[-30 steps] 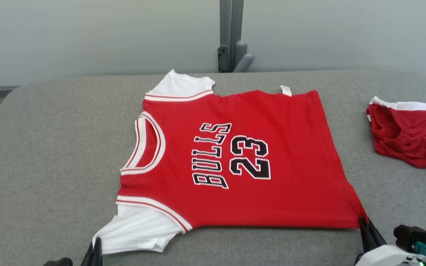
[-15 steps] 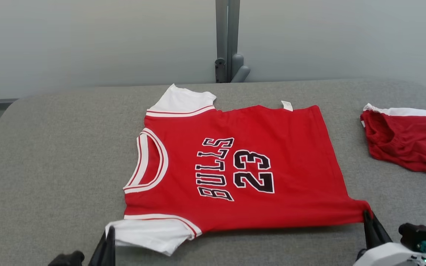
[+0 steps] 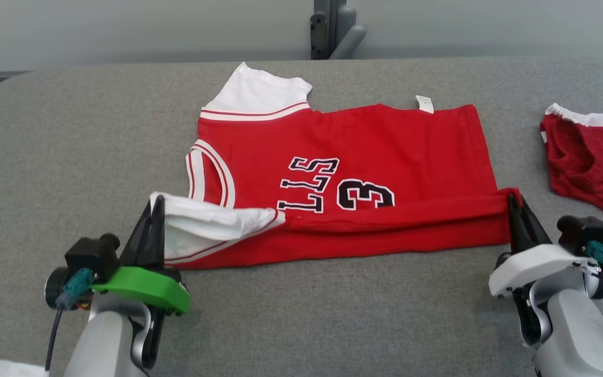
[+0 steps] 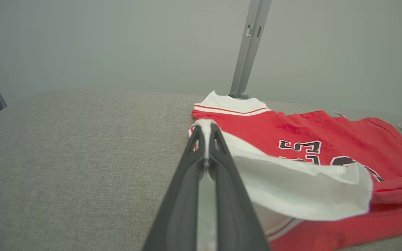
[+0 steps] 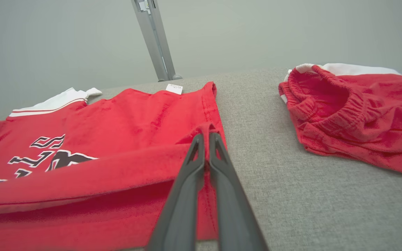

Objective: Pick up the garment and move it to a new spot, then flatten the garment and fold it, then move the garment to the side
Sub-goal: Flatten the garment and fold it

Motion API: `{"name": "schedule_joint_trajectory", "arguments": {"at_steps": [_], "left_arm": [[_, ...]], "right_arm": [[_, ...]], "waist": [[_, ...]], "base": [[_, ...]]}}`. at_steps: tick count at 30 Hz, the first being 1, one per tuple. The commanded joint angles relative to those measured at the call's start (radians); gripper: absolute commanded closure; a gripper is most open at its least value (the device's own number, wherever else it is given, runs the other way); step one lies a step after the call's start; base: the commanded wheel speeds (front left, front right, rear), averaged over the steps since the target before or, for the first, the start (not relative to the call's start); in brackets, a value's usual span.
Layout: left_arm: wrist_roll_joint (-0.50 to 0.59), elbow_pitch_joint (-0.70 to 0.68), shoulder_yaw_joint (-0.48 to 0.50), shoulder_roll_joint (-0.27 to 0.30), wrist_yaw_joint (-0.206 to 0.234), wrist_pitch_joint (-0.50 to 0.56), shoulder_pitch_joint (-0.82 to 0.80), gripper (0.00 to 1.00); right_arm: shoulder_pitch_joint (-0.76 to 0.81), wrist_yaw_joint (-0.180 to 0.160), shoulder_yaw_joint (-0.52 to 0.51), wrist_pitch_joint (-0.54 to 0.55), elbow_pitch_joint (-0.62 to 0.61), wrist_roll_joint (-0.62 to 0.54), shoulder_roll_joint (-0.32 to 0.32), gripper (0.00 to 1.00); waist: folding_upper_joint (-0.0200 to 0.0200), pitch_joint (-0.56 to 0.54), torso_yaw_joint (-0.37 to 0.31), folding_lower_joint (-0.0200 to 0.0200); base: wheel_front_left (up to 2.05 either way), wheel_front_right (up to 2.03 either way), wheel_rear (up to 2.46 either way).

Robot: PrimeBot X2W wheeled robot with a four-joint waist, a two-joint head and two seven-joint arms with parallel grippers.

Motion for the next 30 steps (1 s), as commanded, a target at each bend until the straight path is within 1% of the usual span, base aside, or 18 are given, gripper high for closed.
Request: {"name": "schedule_joint_trajectory", "arguments": {"at_steps": [1,9,22,23,24,25,26,27,30], "left_arm": [[0.011,0.014,-0.003,0.011,0.003,-0.002,-0.045,1.00],[0.015,0.106,-0.026,0.021,0.003,-0.001,-0.186,1.00],[0.025,0.159,-0.029,0.020,0.003,-0.001,-0.283,1.00],[0.023,0.167,-0.034,0.018,0.003,-0.001,-0.284,1.00],[0.028,0.168,-0.037,0.020,0.003,-0.001,-0.289,1.00],[0.030,0.166,-0.036,0.023,0.003,-0.001,-0.293,0.86],[0.032,0.163,-0.031,0.021,0.003,-0.001,-0.294,0.47],[0.034,0.158,-0.023,0.019,0.003,-0.001,-0.292,0.00],[0.047,0.134,-0.006,0.010,0.003,-0.001,-0.264,0.00]], "right_arm": [[-0.035,-0.002,-0.002,-0.003,0.011,-0.016,-0.004,1.00],[-0.147,-0.002,-0.018,-0.003,0.071,-0.063,0.008,1.00],[-0.238,-0.002,-0.042,-0.003,0.113,-0.115,0.020,1.00],[-0.241,-0.002,-0.042,-0.003,0.114,-0.118,0.020,0.97],[-0.243,-0.002,-0.044,-0.003,0.114,-0.121,0.022,0.63],[-0.243,-0.002,-0.046,-0.003,0.115,-0.121,0.023,0.35],[-0.243,-0.002,-0.048,-0.003,0.116,-0.123,0.024,0.00],[-0.242,-0.002,-0.052,-0.003,0.110,-0.123,0.025,0.00],[-0.223,-0.002,-0.058,-0.003,0.069,-0.118,0.028,0.00]], "waist": [[0.0012,0.077,0.005,0.0001],[0.0012,0.157,0.008,0.0001],[0.0012,0.218,0.006,0.0001],[0.0012,0.220,0.005,0.0001],[0.0012,0.222,0.004,0.0001],[0.0012,0.222,0.003,0.0001],[0.0012,0.221,0.002,0.0001],[0.0012,0.219,0.002,0.0001],[0.0012,0.206,0.000,0.0001]], "base": [[0.00,0.00,0.00],[0.00,0.00,0.00],[0.00,0.00,0.00],[0.00,0.00,0.00],[0.00,0.00,0.00],[0.00,0.00,0.00],[0.00,0.00,0.00],[0.00,0.00,0.00],[0.00,0.00,0.00]]}}
